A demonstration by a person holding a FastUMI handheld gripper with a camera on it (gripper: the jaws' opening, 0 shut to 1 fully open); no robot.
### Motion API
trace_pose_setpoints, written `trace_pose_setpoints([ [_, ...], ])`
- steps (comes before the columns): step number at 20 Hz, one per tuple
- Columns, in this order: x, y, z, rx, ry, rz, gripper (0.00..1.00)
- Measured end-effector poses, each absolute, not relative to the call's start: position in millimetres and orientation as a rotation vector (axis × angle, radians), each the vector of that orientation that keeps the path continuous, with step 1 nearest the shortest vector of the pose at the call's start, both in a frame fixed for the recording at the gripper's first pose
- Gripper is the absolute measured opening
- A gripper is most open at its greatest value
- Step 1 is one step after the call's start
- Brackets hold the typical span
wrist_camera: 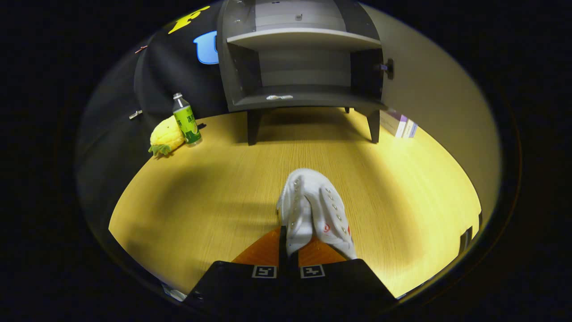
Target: Open the shoe cabinet door, grab the shoes and put them into the shoe cabinet, then close the shoe cabinet door.
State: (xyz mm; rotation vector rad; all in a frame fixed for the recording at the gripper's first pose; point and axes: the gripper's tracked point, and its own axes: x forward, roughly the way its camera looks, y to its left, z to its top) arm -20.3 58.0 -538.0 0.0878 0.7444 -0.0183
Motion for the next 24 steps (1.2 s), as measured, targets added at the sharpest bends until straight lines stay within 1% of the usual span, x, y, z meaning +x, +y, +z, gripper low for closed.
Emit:
trace_pose_setpoints([
  [4, -5.4, 56.2, -483.1, 0.086, 0.686, -0.027, 0.05],
  [7, 17.6, 54.4, -413.2, 0.064, 0.584, -0.051, 0.05],
  [10, 43.2, 54.8, -347.7, 0.069, 0.520, -0.067, 0.05],
  [16, 105.2, 45.5, -243.5, 0.049, 0.366, -0.069, 0.04],
  [18, 127.8, 36.1, -221.1, 0.017, 0.313, -0.071, 0.04],
  [24, 204.8, 4.8, -191.5, -0.020, 0.250, -0.065, 0.04],
])
